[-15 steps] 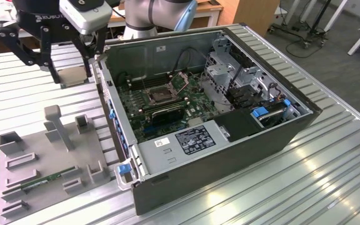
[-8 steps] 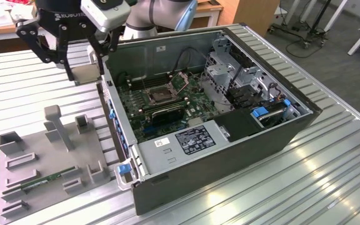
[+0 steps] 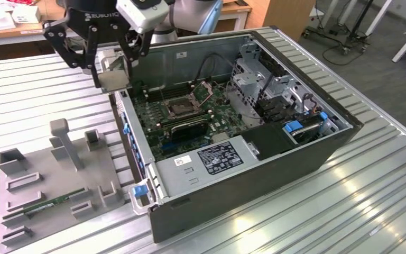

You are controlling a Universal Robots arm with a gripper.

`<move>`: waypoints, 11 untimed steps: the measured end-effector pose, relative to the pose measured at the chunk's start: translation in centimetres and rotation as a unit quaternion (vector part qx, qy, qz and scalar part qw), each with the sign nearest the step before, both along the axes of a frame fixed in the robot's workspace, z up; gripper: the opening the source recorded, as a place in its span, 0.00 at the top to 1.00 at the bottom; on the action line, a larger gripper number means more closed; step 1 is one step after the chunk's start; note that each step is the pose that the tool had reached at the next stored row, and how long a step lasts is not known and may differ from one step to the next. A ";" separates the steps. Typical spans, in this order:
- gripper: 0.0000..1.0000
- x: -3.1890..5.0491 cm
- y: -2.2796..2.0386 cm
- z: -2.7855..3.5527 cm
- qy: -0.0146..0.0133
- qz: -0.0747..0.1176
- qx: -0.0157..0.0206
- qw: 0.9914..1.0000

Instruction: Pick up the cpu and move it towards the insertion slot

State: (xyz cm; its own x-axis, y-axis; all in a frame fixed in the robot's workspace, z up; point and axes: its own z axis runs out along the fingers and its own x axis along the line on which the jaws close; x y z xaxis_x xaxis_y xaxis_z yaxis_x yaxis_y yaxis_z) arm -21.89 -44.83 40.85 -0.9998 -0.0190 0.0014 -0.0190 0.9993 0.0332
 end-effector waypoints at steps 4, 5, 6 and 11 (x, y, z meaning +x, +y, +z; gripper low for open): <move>0.46 1.34 0.00 -0.01 0.000 0.000 0.000 1.000; 0.46 1.67 0.00 -0.02 0.000 0.000 0.000 1.000; 0.46 2.00 0.00 -0.02 0.000 0.000 0.000 1.000; 0.46 3.62 0.00 -0.03 0.000 0.000 0.000 1.000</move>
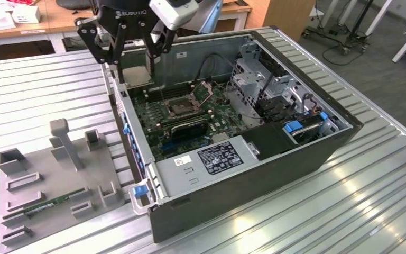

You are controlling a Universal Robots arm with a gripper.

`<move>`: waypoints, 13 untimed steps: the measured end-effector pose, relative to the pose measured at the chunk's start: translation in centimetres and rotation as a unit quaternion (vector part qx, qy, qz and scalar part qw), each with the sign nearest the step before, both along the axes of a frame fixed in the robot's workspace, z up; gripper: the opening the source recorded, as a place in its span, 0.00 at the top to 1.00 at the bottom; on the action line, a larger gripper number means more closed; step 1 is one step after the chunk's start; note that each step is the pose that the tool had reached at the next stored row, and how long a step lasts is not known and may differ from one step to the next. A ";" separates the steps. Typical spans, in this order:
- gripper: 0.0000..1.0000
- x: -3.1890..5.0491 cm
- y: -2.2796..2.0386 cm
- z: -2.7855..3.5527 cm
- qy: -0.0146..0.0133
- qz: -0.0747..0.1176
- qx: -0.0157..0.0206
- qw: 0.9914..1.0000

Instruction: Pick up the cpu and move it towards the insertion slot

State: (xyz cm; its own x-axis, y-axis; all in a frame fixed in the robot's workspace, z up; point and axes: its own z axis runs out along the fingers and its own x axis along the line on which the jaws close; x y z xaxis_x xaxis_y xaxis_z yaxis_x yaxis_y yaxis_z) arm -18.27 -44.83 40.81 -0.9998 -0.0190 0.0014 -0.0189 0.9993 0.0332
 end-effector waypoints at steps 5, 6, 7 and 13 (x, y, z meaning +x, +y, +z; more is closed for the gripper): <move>0.46 1.66 0.00 -0.03 0.000 0.000 0.000 1.000; 0.46 1.99 0.00 -0.03 0.000 0.000 0.000 1.000; 0.46 2.32 0.00 -0.03 0.000 0.000 0.000 1.000; 0.46 4.39 0.00 -0.07 0.000 0.000 0.000 1.000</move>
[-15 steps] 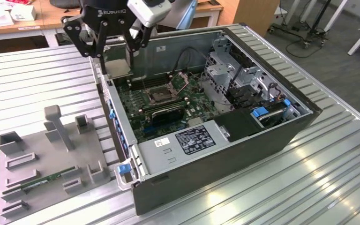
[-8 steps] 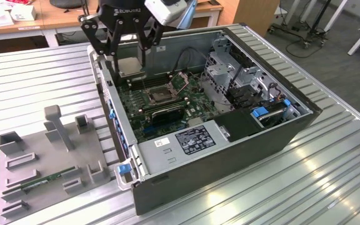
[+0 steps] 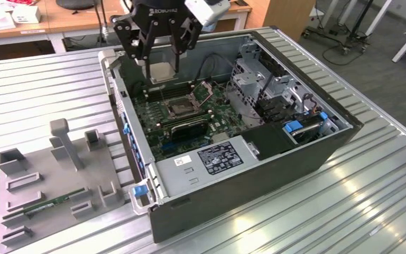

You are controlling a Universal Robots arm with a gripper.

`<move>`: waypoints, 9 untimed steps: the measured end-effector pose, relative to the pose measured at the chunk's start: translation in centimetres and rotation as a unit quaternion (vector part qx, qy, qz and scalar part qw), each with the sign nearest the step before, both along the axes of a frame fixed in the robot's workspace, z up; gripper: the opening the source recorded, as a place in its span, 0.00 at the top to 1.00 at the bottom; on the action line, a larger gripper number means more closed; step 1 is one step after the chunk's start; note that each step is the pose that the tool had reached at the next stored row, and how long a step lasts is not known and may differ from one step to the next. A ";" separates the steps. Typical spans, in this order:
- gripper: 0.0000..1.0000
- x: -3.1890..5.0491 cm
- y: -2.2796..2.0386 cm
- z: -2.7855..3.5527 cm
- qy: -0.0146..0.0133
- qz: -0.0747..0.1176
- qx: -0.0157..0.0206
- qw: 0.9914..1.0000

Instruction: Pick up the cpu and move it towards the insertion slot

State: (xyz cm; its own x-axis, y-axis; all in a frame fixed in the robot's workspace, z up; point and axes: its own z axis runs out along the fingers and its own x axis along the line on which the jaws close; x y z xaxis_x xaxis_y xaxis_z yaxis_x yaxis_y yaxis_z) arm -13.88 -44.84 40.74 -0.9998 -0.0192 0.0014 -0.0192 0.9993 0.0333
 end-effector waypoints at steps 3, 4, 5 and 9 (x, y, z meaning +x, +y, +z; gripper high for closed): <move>0.46 1.05 0.00 -0.02 0.000 0.000 0.000 1.000; 0.46 1.41 0.00 -0.02 0.000 0.000 0.000 1.000; 0.46 1.81 0.00 -0.03 0.000 0.000 0.000 1.000; 0.46 3.32 0.00 -0.06 0.000 0.000 0.000 1.000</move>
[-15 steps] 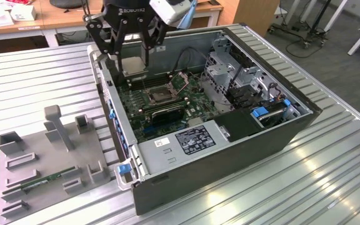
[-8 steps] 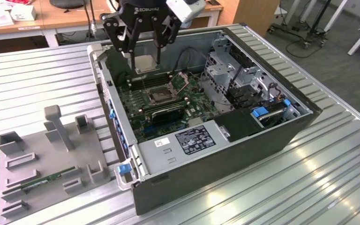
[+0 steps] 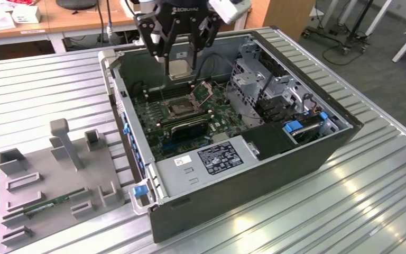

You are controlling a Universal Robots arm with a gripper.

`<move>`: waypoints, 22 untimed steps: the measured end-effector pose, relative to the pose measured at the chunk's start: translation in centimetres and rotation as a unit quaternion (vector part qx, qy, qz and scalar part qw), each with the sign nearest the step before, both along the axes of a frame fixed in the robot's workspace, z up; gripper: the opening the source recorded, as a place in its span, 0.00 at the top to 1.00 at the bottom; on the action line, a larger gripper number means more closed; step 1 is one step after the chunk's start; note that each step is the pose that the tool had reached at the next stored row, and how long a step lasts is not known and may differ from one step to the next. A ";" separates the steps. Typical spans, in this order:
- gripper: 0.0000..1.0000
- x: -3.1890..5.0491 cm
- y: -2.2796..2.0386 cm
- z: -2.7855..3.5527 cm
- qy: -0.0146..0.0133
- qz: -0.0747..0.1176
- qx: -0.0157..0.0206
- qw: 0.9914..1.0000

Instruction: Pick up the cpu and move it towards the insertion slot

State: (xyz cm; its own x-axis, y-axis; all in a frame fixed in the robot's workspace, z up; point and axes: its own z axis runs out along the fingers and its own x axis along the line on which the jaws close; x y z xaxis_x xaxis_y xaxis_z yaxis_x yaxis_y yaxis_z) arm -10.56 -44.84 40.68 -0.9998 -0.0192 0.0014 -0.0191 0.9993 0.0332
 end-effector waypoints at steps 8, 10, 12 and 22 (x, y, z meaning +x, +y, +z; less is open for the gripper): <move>0.46 2.57 0.00 -0.06 0.000 0.000 0.000 1.000; 0.46 3.19 0.00 -0.07 0.000 0.000 0.000 1.000; 0.46 3.74 0.00 -0.09 0.000 0.000 0.000 1.000; 0.46 4.82 0.04 -0.13 0.000 0.000 0.000 1.000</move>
State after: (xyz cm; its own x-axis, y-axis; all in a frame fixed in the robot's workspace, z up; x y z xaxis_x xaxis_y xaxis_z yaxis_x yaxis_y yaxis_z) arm -5.74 -44.80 40.56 -0.9998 -0.0189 0.0014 -0.0189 0.9993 0.0332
